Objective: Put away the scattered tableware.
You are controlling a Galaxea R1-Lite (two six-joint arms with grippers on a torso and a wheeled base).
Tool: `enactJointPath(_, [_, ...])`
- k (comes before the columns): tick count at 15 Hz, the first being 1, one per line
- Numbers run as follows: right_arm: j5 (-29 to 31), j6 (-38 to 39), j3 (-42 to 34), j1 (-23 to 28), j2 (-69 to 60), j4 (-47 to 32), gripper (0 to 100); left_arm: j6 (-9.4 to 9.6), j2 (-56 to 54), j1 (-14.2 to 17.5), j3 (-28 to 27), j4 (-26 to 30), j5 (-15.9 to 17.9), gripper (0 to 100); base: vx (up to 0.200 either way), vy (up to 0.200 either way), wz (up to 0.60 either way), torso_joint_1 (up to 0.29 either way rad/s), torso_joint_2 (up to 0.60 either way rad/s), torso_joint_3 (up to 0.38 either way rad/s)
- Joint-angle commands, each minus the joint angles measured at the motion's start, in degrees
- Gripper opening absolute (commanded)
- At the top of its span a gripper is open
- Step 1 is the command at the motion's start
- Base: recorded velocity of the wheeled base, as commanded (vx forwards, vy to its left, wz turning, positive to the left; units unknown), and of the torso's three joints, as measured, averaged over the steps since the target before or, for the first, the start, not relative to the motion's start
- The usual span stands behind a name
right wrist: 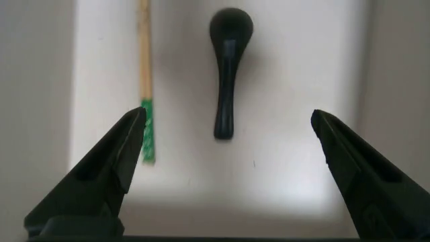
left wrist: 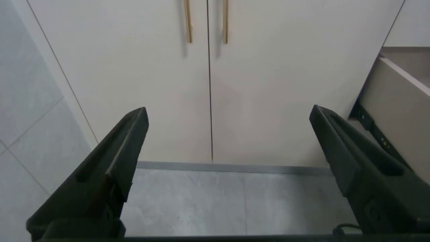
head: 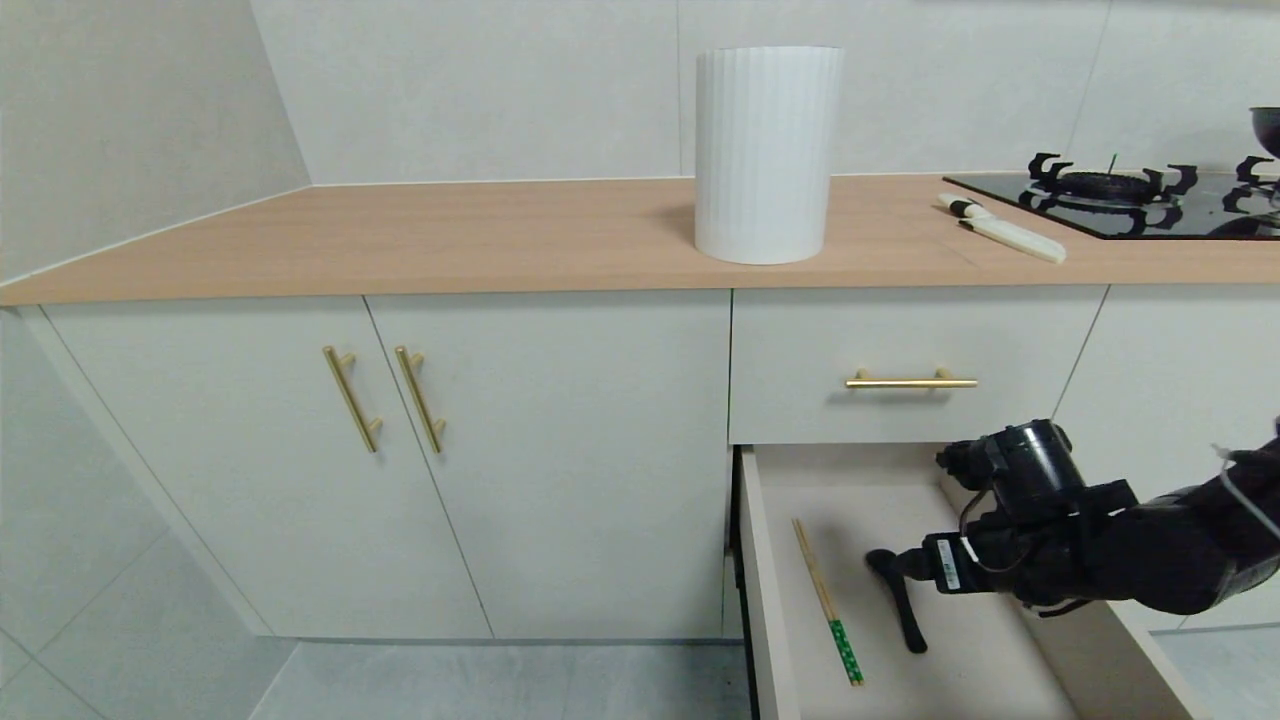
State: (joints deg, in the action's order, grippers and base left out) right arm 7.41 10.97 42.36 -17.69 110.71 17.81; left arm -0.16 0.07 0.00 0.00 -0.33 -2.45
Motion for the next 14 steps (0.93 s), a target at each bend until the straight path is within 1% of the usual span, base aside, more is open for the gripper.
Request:
enactJointPath(1, [-0.2,-0.1,1.8,-1.4,-10.3,-7.0,100,-0.02,0.0,0.0,0.0,0.0,0.0,100,0.000,0.000,0.00,0.000,0.00,0.000])
enactJointPath(3, [-0.2,-0.1,4.5,-2.3,-13.2,-16.3,100,-0.02,0.0,0.0,0.0,0.0,0.0,100,0.000,0.000,0.00,0.000,0.00,0.000])
enactJointPath(5, [-0.2,0.0,5.7,-3.1,-14.2,-21.2,100,-0.02,0.0,0.0,0.0,0.0,0.0,100,0.000,0.000,0.00,0.000,0.00,0.000])
enactJointPath(13, [0.3,-1.1,5.5,-3.9,-15.2,-22.8,100,-0.11,0.0,0.0,0.0,0.1,0.0,100,0.000,0.000,0.00,0.000,0.00,0.000])
enactJointPath(14, [0.3,-1.1,5.5,-3.8,-15.2,-22.8,100,-0.11,0.0,0.0,0.0,0.1,0.0,100,-0.200,0.000,0.00,0.002,0.00,0.002])
